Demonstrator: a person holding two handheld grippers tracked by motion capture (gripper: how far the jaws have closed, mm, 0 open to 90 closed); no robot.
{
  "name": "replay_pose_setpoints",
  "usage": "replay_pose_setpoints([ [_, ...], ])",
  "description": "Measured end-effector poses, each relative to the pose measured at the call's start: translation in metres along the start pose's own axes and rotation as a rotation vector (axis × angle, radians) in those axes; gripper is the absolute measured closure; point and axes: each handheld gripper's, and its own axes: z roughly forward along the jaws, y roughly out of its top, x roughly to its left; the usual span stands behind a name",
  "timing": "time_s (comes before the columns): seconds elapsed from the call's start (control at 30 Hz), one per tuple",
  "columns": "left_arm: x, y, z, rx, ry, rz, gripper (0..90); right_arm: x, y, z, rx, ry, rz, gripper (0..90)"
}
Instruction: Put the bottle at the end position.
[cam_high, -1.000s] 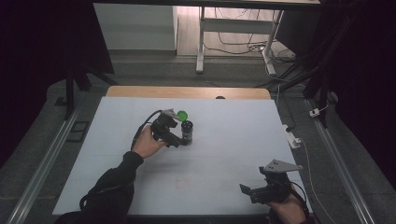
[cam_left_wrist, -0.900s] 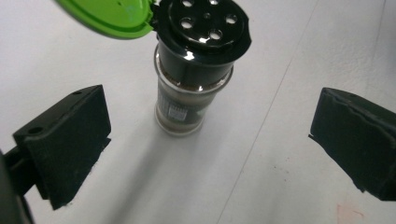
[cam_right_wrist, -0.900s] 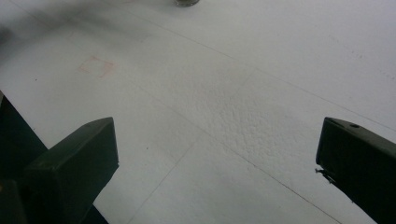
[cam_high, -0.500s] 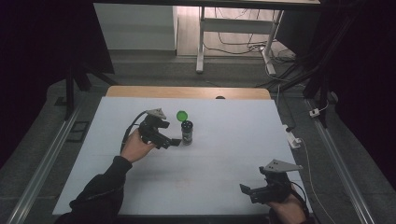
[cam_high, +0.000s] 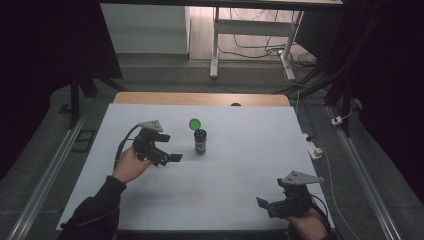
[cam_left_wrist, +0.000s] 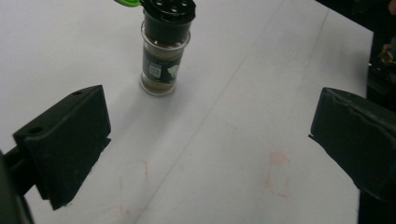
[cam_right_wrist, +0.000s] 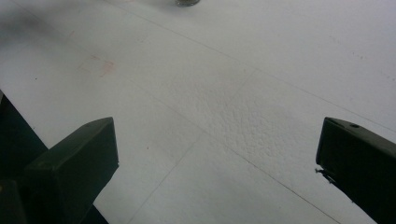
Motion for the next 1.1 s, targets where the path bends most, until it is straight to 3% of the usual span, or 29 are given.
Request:
replay_pose_setpoints([
  [0.7, -0.025, -0.038, -0.045, -0.033, 0.016, -0.023, 0.0, 0.001, 0.0, 0.0, -0.001, 0.0, -0.011, 0.0],
  [1.1, -0.041, -0.069, -0.071, -0.068, 0.085, -0.065, 0.0, 0.001, 0.0, 0.0, -0.002, 0.002, -0.012, 0.0],
])
